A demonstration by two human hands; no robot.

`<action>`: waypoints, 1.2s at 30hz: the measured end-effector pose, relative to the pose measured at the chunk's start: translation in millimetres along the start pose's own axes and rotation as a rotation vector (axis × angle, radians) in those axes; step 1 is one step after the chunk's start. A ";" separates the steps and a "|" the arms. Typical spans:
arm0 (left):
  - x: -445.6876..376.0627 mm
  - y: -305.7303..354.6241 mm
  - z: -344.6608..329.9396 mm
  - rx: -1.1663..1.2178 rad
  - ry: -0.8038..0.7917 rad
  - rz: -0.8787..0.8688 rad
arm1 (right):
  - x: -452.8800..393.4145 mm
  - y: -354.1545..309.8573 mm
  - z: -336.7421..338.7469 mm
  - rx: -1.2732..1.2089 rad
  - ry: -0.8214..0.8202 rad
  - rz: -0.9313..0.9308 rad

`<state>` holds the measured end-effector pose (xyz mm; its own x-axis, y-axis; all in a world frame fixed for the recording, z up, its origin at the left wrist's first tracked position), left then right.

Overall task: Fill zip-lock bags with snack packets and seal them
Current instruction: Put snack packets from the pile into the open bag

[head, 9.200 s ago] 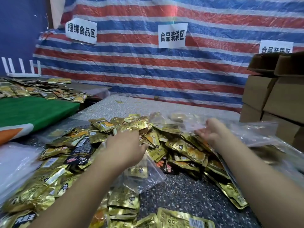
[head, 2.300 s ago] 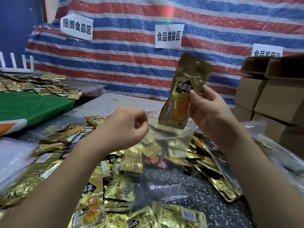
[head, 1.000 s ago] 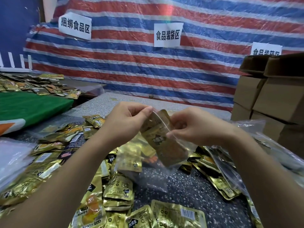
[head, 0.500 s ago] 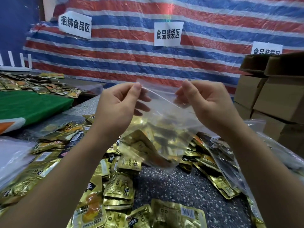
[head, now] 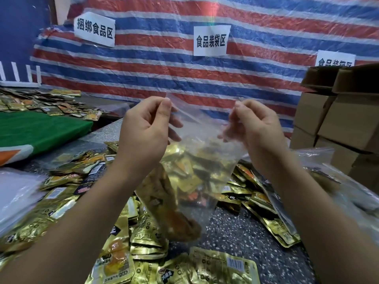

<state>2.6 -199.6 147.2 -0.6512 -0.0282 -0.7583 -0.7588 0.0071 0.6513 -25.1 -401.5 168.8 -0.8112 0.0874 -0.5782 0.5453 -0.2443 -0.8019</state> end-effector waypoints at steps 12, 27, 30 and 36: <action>-6.5 -2.8 18.5 -0.094 0.125 -0.042 | 23.5 136.1 -43.7 0.290 -0.273 -0.681; -8.9 -6.4 20.8 -0.075 0.116 0.023 | 47.7 184.8 -98.7 0.465 -0.517 -0.858; -9.2 -7.4 20.6 -0.045 0.105 0.063 | 47.7 176.8 -88.8 0.404 -0.494 -0.857; -10.8 -9.8 20.5 -0.035 0.082 0.093 | 45.7 157.7 -62.7 0.382 -0.487 -0.726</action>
<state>16.8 -178.8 148.4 -0.7146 -0.1103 -0.6908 -0.6931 -0.0218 0.7205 37.0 -375.4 6.4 -0.9703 -0.0493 0.2370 -0.1621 -0.5950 -0.7872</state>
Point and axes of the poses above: each hand's wrist, its own x-axis away from the middle knuckle, its own z-axis out of the back of the hand, y = z × x, the point moved 6 cm from there along -x, towards the middle knuckle, and after that the axes turned 3 degrees about -z, right-handed, at the moved point
